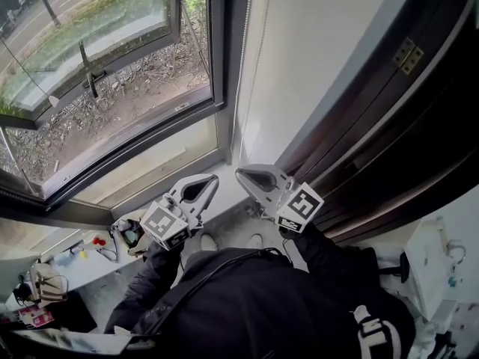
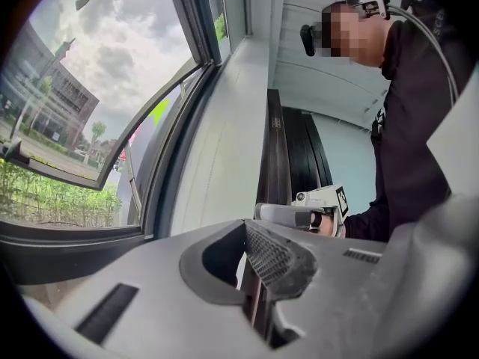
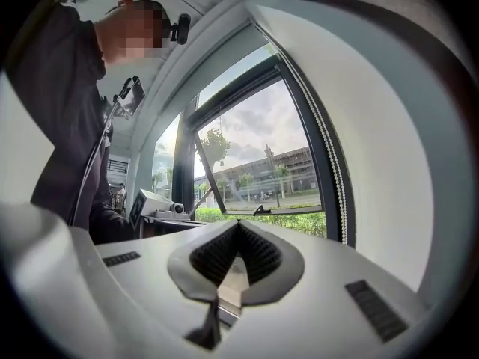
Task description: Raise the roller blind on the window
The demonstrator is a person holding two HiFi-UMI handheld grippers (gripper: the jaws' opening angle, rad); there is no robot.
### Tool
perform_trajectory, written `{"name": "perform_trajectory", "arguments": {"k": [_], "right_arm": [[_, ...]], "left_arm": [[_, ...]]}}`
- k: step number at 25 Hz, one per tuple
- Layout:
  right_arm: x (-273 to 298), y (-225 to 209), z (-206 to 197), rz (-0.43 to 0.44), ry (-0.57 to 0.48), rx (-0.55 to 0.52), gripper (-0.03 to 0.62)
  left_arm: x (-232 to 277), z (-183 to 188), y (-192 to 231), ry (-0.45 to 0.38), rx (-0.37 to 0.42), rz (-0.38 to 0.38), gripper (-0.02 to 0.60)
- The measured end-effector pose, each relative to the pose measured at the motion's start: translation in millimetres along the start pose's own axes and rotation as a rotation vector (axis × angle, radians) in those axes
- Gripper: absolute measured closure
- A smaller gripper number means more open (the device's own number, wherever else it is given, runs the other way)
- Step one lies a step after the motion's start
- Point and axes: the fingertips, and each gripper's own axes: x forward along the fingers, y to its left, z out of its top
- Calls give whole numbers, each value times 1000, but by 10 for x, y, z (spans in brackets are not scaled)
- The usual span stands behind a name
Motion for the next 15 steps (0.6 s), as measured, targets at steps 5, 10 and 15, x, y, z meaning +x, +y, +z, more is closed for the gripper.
{"name": "perform_trajectory", "arguments": {"k": [5, 10, 15], "right_arm": [[50, 102, 83, 11, 21, -4, 588], [63, 142, 80, 16, 26, -19, 588], [60, 128, 90, 6, 18, -35, 589]], "left_arm": [[6, 76, -36, 10, 27, 65, 575], [18, 57, -79, 7, 22, 57, 575], [17, 85, -93, -6, 23, 44, 575]]}}
